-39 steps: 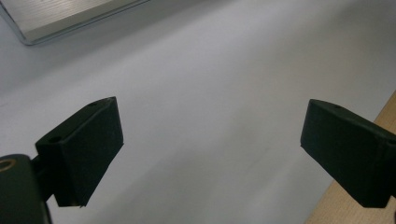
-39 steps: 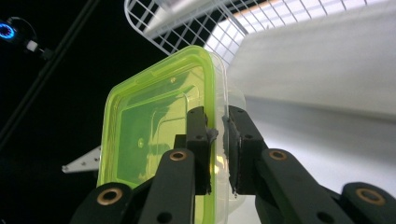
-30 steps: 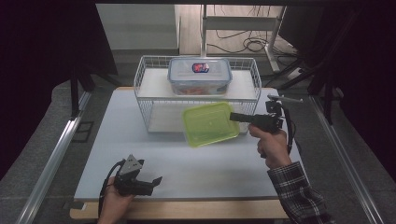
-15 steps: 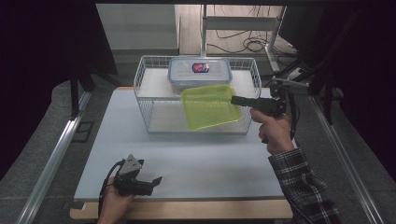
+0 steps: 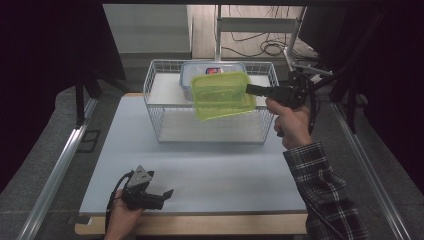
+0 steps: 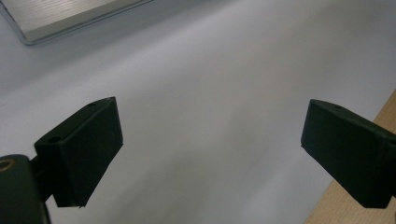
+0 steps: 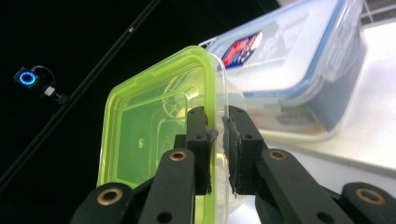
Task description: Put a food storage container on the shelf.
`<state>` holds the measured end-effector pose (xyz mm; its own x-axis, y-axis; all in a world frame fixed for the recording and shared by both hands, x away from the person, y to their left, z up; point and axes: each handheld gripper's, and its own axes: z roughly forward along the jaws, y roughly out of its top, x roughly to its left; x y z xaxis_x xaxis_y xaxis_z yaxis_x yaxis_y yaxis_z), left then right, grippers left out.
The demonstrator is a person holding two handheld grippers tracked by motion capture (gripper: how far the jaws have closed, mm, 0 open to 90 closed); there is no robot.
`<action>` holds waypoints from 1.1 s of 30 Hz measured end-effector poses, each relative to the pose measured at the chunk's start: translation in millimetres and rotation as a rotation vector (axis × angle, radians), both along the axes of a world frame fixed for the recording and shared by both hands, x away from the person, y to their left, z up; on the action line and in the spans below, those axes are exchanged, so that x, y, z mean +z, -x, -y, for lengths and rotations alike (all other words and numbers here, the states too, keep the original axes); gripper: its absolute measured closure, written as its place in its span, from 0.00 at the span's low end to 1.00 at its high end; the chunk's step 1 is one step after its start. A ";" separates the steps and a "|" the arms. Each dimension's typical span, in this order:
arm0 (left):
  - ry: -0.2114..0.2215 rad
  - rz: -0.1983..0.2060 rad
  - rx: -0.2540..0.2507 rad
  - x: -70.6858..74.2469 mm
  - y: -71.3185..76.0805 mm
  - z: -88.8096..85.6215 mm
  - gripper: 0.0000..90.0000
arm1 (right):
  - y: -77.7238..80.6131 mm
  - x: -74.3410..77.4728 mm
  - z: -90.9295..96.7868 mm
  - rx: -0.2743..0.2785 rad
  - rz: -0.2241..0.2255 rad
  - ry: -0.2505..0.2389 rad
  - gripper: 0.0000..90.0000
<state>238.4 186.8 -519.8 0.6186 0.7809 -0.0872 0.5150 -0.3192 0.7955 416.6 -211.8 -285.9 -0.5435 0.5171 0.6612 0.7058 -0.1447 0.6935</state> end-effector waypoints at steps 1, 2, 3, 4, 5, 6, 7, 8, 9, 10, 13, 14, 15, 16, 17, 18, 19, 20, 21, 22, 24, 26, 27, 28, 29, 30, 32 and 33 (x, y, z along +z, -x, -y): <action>0.001 0.000 0.000 0.0 0.0 0.0 0.06 | -1.5 1.5 -0.6 -0.001 0.001 0.001 0.89; 0.001 0.000 0.000 0.0 0.0 0.0 0.06 | -3.0 3.1 -1.8 -0.009 0.003 0.000 0.89; 0.001 0.000 0.000 0.0 0.0 -0.1 0.06 | -4.5 4.7 -2.6 -0.013 0.004 0.000 0.89; 0.002 0.001 0.000 -0.1 0.0 -0.1 0.06 | -6.0 6.1 -3.4 -0.017 0.008 0.000 0.89; 0.003 0.001 0.000 -0.1 0.0 -0.1 0.06 | -7.6 7.8 -4.3 -0.023 0.009 0.002 0.89; 0.002 0.001 -0.001 -0.1 0.0 -0.1 0.06 | -9.2 9.3 -5.2 -0.029 0.012 0.004 0.89; 0.004 0.000 -0.001 -0.1 0.0 -0.2 0.06 | -10.8 10.9 -6.2 -0.034 0.013 0.005 0.89; 0.005 0.000 -0.002 -0.1 0.0 -0.2 0.06 | -12.3 12.3 -7.1 -0.040 0.014 0.007 0.89; 0.005 0.000 -0.002 -0.1 0.0 -0.3 0.06 | -13.8 13.5 -7.8 -0.045 0.016 0.007 0.89; 0.004 0.000 -0.003 -0.1 0.0 -0.4 0.06 | -15.4 14.7 -8.5 -0.049 0.016 0.008 0.89; 0.006 0.000 -0.003 -0.1 0.0 -0.4 0.06 | -19.4 17.5 -11.0 -0.067 0.018 0.007 0.89; 0.007 0.001 -0.003 -0.1 0.0 -0.4 0.06 | -20.6 18.4 -11.9 -0.071 0.020 0.008 0.89; 0.006 0.000 -0.004 0.1 0.1 -0.5 0.06 | -21.8 19.4 -12.7 -0.075 0.022 0.011 0.89; 0.007 0.000 -0.004 0.1 0.1 -0.5 0.06 | -22.9 20.3 -13.7 -0.081 0.024 0.012 0.89; 0.007 0.001 -0.003 0.3 0.2 -0.7 0.06 | -24.0 21.3 -14.5 -0.084 0.022 0.011 0.89; 0.007 0.001 -0.003 0.3 0.2 -0.7 0.06 | -25.3 22.1 -15.5 -0.088 0.023 0.010 0.89; 0.007 0.002 -0.003 0.3 0.2 -0.7 0.06 | -26.3 23.3 -16.4 -0.091 0.021 0.011 0.89; 0.007 0.002 -0.003 0.4 0.2 -0.8 0.06 | -27.4 24.4 -17.4 -0.098 0.023 0.014 0.89; 0.009 0.001 -0.003 0.4 0.3 -0.8 0.06 | -28.6 25.4 -18.1 -0.101 0.028 0.017 0.89; 0.009 0.001 -0.004 0.5 0.3 -0.8 0.06 | -29.5 26.5 -19.1 -0.105 0.028 0.016 0.89; 0.011 0.000 -0.004 0.5 0.2 -1.0 0.06 | -31.8 28.0 -20.8 -0.111 0.033 0.022 0.89; 0.011 0.001 -0.004 0.5 0.2 -1.2 0.06 | -33.9 29.5 -22.5 -0.121 0.037 0.030 0.89; 0.012 0.001 -0.004 0.6 0.2 -1.3 0.06 | -34.9 30.2 -23.1 -0.127 0.039 0.032 0.89; 0.011 0.003 -0.004 0.6 0.1 -1.6 0.06 | -36.1 30.8 -23.7 -0.134 0.044 0.034 0.89; 0.011 0.003 -0.003 0.6 0.1 -1.7 0.06 | -36.9 31.5 -24.2 -0.137 0.048 0.033 0.89; 0.012 0.002 -0.003 0.6 0.2 -1.7 0.06 | -37.7 32.0 -24.6 -0.144 0.054 0.035 0.89; 0.013 0.003 -0.003 0.6 0.2 -1.8 0.06 | -39.3 32.7 -25.9 -0.157 0.060 0.041 0.89; 0.014 0.003 -0.003 0.6 0.1 -1.8 0.06 | -40.1 32.8 -26.6 -0.163 0.064 0.045 0.89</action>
